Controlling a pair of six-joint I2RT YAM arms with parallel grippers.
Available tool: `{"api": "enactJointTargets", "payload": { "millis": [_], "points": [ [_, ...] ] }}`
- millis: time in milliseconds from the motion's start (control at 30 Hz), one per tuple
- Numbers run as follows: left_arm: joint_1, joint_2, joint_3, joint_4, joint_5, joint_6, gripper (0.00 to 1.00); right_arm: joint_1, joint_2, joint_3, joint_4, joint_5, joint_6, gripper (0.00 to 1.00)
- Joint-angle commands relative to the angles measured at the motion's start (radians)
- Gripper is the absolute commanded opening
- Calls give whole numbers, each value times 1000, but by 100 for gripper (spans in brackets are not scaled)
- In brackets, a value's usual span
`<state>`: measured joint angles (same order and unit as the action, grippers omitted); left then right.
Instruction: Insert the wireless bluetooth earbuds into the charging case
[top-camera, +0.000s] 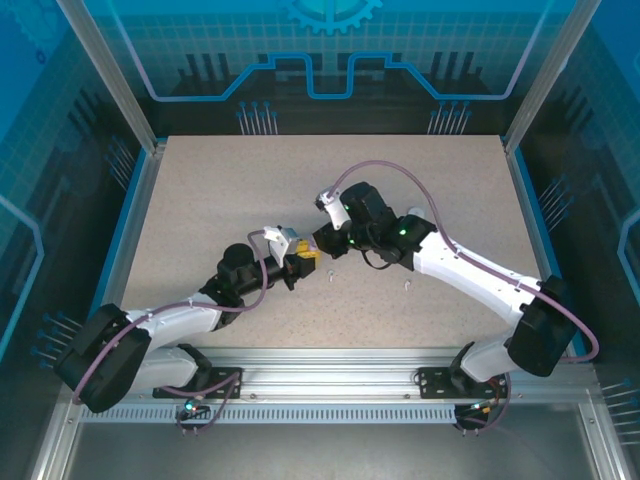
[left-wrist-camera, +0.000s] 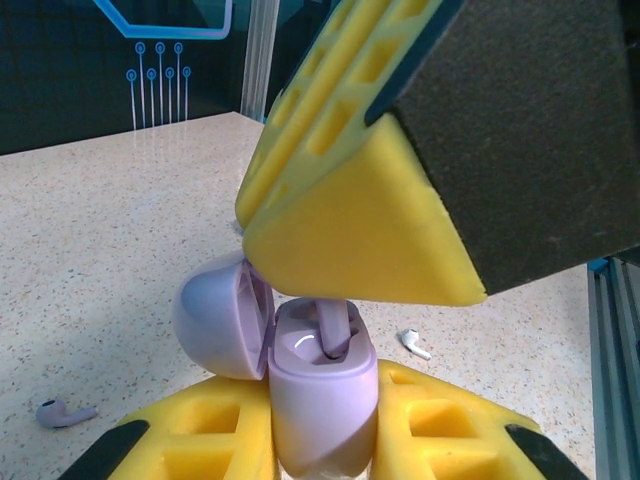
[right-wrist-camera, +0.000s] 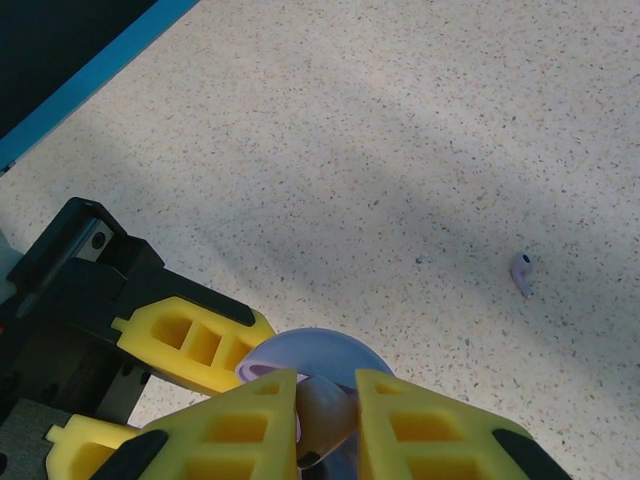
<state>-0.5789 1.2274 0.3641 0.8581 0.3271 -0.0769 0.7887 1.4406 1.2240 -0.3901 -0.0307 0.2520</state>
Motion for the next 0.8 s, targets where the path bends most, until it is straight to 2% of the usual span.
{"api": "enactJointTargets", "payload": {
  "millis": [0, 767],
  "points": [
    [-9, -25, 30, 103, 63, 21, 23, -16, -22, -22, 31, -31, -45, 19],
    [-22, -28, 32, 97, 89, 44, 23, -38, -80, -47, 56, -100, -186, 19]
  ]
}}
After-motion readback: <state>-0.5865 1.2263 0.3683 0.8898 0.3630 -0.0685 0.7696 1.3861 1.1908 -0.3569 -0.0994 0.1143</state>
